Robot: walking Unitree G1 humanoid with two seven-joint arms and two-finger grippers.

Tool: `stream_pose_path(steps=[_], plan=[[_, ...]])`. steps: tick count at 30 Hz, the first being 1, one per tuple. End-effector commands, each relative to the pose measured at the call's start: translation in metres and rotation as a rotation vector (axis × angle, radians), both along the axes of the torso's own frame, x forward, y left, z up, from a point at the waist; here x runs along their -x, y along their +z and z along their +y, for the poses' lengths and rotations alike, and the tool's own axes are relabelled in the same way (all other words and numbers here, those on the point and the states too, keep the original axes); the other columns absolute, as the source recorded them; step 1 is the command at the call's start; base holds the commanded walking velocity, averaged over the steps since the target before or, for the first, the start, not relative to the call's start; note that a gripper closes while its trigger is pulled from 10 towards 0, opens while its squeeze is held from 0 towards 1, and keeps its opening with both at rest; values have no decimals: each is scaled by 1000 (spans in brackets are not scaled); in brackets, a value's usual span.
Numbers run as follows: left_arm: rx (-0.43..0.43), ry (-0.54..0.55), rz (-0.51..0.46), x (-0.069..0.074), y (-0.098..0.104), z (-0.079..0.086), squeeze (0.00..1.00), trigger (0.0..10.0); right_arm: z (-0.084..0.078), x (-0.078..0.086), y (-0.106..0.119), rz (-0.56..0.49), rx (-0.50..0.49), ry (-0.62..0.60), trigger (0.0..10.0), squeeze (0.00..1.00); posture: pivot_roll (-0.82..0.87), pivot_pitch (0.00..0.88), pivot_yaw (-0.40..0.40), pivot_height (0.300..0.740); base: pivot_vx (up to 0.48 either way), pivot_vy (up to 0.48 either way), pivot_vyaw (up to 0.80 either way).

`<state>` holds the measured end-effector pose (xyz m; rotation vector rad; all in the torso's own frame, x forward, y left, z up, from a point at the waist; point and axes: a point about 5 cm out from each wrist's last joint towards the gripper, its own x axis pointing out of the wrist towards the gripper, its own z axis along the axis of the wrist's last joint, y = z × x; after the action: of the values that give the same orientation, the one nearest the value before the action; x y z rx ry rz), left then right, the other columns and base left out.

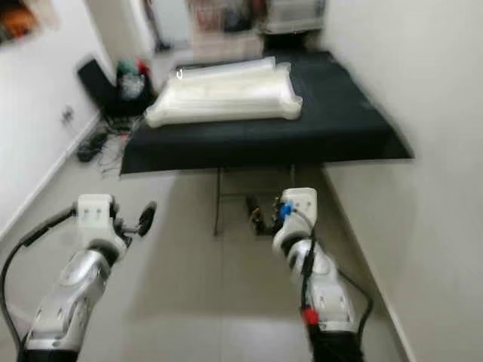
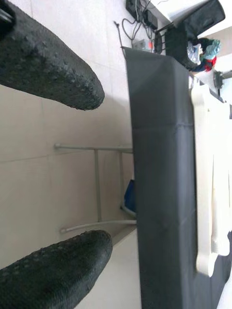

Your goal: Building children table

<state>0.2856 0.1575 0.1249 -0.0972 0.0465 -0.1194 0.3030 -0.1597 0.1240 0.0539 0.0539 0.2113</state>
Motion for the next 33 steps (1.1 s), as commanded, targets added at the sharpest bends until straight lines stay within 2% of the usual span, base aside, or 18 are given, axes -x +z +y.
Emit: stream_pose_path(steps=[1,5,18,22,33], plan=[[-29,27,30,2,-8,9,0,10000,13,-1,-1,-9,11,45,10000,0,-80,0,34,740,304,0,0],[-68,9,34,0,-10,5,0,10000,15,-3,-2,-7,24,53,10000,0,-78,0,29,740,301,0,0],[-57,-9,37,-4,-11,2,0,10000,14,-6,-4,-3,27,74,10000,0,-73,0,11,740,281,0,0],[-55,-14,37,-5,-12,0,0,10000,13,-7,-7,9,40,83,10000,0,-77,0,13,740,302,0,-800],[-74,6,-23,-12,2,4,0,10000,16,-9,8,-91,29,121,10000,0,-80,0,25,740,310,0,0]])
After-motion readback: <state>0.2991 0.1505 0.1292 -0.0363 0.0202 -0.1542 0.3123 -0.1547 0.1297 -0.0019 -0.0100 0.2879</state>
